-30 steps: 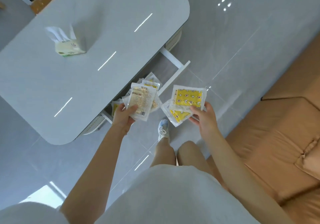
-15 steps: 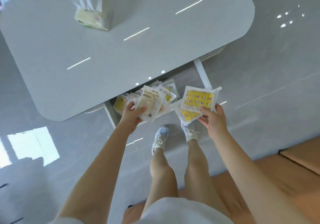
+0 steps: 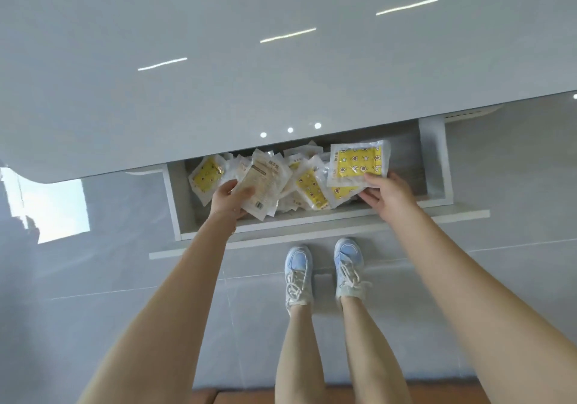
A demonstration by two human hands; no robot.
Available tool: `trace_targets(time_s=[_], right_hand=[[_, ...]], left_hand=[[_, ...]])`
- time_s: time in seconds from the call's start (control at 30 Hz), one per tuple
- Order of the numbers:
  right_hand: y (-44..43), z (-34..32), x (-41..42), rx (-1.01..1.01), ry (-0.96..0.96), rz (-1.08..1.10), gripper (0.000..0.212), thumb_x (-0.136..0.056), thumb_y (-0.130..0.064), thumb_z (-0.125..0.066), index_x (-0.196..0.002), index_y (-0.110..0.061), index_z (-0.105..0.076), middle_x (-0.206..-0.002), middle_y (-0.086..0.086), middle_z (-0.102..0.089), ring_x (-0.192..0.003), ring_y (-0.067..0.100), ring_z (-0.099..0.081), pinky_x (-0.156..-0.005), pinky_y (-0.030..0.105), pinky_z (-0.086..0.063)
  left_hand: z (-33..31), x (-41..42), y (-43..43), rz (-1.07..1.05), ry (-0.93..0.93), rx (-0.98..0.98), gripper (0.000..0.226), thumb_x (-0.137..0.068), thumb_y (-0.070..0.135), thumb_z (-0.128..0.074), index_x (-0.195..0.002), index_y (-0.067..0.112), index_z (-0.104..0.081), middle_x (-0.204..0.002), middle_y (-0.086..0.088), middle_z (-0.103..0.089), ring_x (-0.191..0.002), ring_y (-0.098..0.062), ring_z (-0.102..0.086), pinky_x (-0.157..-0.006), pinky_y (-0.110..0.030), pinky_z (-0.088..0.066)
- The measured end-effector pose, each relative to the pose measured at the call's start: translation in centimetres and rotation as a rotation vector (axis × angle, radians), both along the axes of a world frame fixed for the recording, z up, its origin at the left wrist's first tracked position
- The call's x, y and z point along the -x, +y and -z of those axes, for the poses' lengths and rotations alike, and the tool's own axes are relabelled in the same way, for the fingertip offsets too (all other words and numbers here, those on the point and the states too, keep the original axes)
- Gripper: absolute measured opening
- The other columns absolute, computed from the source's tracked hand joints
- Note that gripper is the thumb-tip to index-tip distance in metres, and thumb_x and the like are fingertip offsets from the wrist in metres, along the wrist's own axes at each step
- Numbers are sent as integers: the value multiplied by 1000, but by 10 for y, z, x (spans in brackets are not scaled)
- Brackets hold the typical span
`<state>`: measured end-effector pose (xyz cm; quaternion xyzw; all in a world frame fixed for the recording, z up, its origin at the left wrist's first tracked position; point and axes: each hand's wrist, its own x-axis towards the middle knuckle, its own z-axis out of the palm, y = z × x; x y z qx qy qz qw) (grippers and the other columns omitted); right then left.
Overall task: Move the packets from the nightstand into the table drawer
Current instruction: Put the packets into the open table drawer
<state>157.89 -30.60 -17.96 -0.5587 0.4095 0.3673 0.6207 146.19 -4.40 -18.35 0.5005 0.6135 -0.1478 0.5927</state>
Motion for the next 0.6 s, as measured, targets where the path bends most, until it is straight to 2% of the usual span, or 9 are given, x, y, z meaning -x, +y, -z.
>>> trace_targets(time_s=[0.1,0.17,0.23,0.3,0.33,0.37,0.43,0.5,0.6], right_hand=[[11,25,-3,-11,59,-37,16,-88,1,-60,-89,-14,-59,-92,5,-66,-84,18,-64,-80,31,-53],[18,36,-3,45,56,-89,15,-86,2,-63,-85,-13,-60,-89,5,-65,-80,16,-63,-76,27,-54],[25,41,-4,140,18,-195,15,-83,1,-67,-83,-12,-60,-81,4,-63,-70,14,-60,-64,20,-51],[31,45,-4,236,-40,-278,12,-80,0,-71,-85,-9,-64,-72,3,-61,-57,11,-55,-50,14,-46],[33,45,-5,270,-76,-317,13,-79,-2,-72,-88,-7,-65,-70,2,-61,-53,10,-54,-46,14,-45],[35,46,-5,305,-120,-369,16,-78,-3,-73,-92,-6,-66,-72,4,-63,-53,10,-56,-49,17,-48],[34,43,-5,374,-181,-477,24,-78,-6,-74,-99,-6,-65,-92,11,-70,-74,20,-65,-71,31,-55],[33,28,-5,421,-208,-542,40,-78,-9,-75,-115,-6,-59,-116,12,-66,-101,27,-64,-86,34,-51],[28,-10,0,495,-306,-667,58,-84,-20,-72,-135,-9,-46,-134,8,-55,-120,24,-54,-85,26,-40]], left_hand=[[22,1,-3,62,55,-127,48,-81,12,-69,-125,11,-51,-114,-9,-62,-99,-28,-63,-89,-41,-53],[28,1,-7,188,77,-260,43,-80,14,-68,-121,10,-54,-108,-8,-63,-91,-26,-62,-79,-35,-53],[32,1,-12,316,66,-362,39,-81,15,-67,-117,8,-57,-103,-6,-63,-89,-25,-61,-70,-31,-49],[36,2,-13,374,80,-420,42,-81,18,-68,-121,9,-57,-111,-3,-59,-96,-24,-60,-77,-32,-50],[37,3,-12,399,95,-438,46,-81,20,-69,-124,10,-56,-120,-4,-57,-100,-24,-59,-83,-34,-51],[39,4,-11,436,112,-455,48,-81,23,-70,-126,12,-55,-126,-6,-55,-102,-24,-58,-87,-35,-51],[35,5,-11,473,121,-477,49,-81,26,-70,-126,17,-54,-131,-8,-51,-98,-23,-58,-88,-37,-51],[23,7,-14,486,112,-513,53,-81,29,-70,-130,21,-49,-135,-8,-45,-104,-25,-55,-89,-37,-49],[-11,13,-15,525,90,-596,57,-85,34,-64,-137,25,-42,-141,-7,-37,-123,-28,-44,-97,-41,-41]])
